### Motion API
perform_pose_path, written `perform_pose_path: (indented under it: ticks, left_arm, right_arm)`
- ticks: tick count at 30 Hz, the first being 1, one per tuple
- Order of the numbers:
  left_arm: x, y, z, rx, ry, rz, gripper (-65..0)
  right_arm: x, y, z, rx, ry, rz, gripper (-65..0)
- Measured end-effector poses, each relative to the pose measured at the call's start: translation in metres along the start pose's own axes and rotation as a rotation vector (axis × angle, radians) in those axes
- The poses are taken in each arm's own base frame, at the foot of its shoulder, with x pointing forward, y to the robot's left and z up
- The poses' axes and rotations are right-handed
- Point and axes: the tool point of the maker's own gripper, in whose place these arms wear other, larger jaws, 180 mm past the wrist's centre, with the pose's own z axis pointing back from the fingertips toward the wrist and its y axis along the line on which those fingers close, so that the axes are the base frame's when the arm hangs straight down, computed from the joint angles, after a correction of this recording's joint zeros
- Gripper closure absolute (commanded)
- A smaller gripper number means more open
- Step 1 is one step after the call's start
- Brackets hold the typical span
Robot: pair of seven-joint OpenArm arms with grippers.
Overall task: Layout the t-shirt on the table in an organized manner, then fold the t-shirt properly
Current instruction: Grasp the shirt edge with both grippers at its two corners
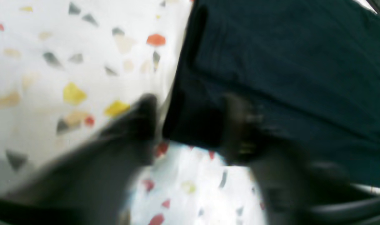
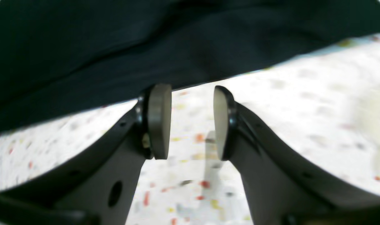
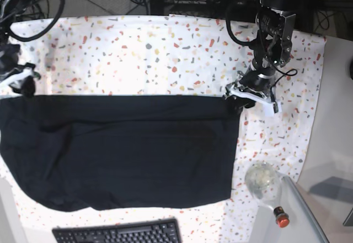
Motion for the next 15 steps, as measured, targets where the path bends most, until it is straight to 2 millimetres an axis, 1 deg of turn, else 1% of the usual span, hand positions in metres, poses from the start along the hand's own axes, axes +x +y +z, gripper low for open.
perform_pose_path:
  ticks: [2, 4, 5, 8, 10, 13, 14, 15]
  left_arm:
    - [-0.004, 0.002, 0.001, 0.004, 0.009, 0.007, -8.2]
    - [-0.006, 0.001, 0.001, 0.004, 0.018, 0.010, -1.6]
    - [-0.007, 0.002, 0.001, 0.005, 0.019, 0.011, 0.0]
    - [-0.007, 0.003, 0.002, 0.007, 0.022, 0.008, 0.0]
    - [-0.007, 0.002, 0.001, 0.004, 0.021, 0.007, 0.0]
    - [-0.009, 0.005, 0.004, 0.006, 0.026, 0.004, 0.0]
    - [-0.010, 0.006, 0.006, 0.008, 0.027, 0.003, 0.0]
    - [-0.010, 0.007, 0.006, 0.008, 0.025, 0.002, 0.0]
  right_arm:
    - [0.005, -0.020, 0.000, -0.041, -0.027, -0.073, -21.5]
    - [0.013, -0.039, -0.002, -0.066, -0.047, -0.121, -21.5]
    - [0.015, -0.046, -0.006, -0.070, -0.045, -0.136, -21.5]
    - [0.014, -0.063, -0.027, -0.052, 0.001, -0.192, -21.5]
    - [0.014, -0.067, -0.044, -0.029, 0.019, -0.255, -21.5]
    - [0.014, -0.076, -0.061, -0.044, 0.015, -0.372, -22.5]
    - [0.012, -0.081, -0.065, -0.072, 0.005, -0.414, -23.9]
    - [0.011, -0.087, -0.067, -0.093, -0.013, -0.446, -27.3]
